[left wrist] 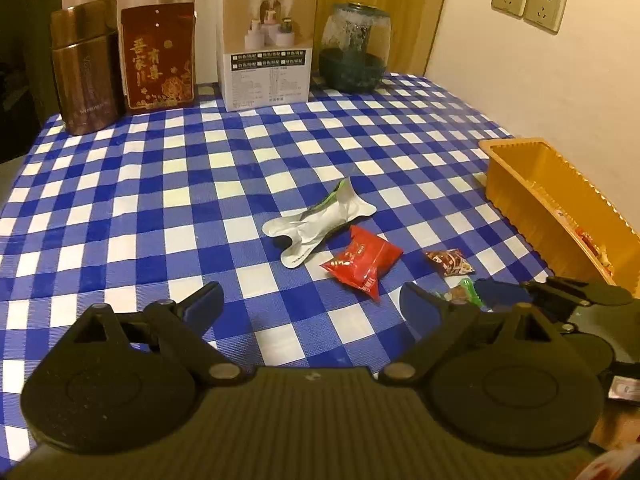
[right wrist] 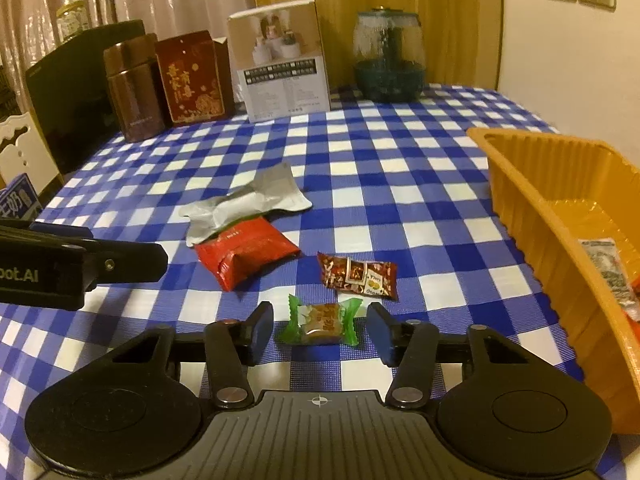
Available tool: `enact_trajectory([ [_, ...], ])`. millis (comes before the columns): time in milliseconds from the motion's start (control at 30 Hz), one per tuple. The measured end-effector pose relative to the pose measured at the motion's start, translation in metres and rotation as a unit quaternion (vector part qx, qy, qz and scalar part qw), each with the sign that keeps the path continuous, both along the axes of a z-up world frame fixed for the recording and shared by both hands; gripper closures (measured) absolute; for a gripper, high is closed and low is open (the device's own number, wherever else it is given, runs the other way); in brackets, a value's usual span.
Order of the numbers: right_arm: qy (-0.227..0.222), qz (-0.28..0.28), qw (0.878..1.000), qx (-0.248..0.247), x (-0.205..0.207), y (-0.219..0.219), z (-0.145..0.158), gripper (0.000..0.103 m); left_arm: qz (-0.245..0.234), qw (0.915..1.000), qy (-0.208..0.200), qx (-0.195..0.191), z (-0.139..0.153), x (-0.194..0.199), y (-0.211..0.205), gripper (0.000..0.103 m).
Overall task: Organize snacks
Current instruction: 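Grasp the green-wrapped candy with the right gripper, then grasp the red candy pack with the left gripper while the right gripper holds the green candy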
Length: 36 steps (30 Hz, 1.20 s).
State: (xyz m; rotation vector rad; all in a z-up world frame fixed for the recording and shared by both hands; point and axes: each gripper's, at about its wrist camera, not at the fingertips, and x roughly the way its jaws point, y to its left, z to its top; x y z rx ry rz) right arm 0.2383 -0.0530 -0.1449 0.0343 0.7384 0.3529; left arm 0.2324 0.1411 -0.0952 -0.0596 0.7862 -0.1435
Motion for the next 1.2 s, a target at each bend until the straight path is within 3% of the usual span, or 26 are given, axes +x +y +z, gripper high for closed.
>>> enact_trajectory([
  [133, -0.006, 0.003, 1.0, -0.008, 0.001, 0.003, -0.002, 0.058, -0.006, 1.0, 0.003, 0.006, -0.003, 0.003, -0.002, 0.009],
  [333, -0.013, 0.005, 1.0, -0.018, -0.001, 0.003, 0.001, 0.073, -0.023, 0.9996, -0.002, 0.014, -0.006, 0.007, -0.005, 0.009],
  [767, -0.023, -0.023, 0.999, 0.009, -0.01, -0.039, 0.023, 0.075, -0.137, 0.986, -0.038, 0.087, -0.02, 0.035, -0.051, 0.022],
  [900, -0.019, -0.023, 1.0, 0.007, -0.018, -0.047, 0.023, 0.075, -0.153, 0.9821, -0.031, 0.106, -0.027, 0.047, -0.062, 0.037],
  [1133, -0.011, -0.019, 1.0, 0.009, -0.024, -0.051, 0.02, 0.075, -0.154, 0.9825, -0.008, 0.105, -0.039, 0.057, -0.062, 0.049],
  [1200, -0.011, -0.018, 1.0, 0.01, -0.025, -0.05, 0.02, 0.075, -0.149, 0.9836, -0.001, 0.102, -0.04, 0.058, -0.061, 0.062],
])
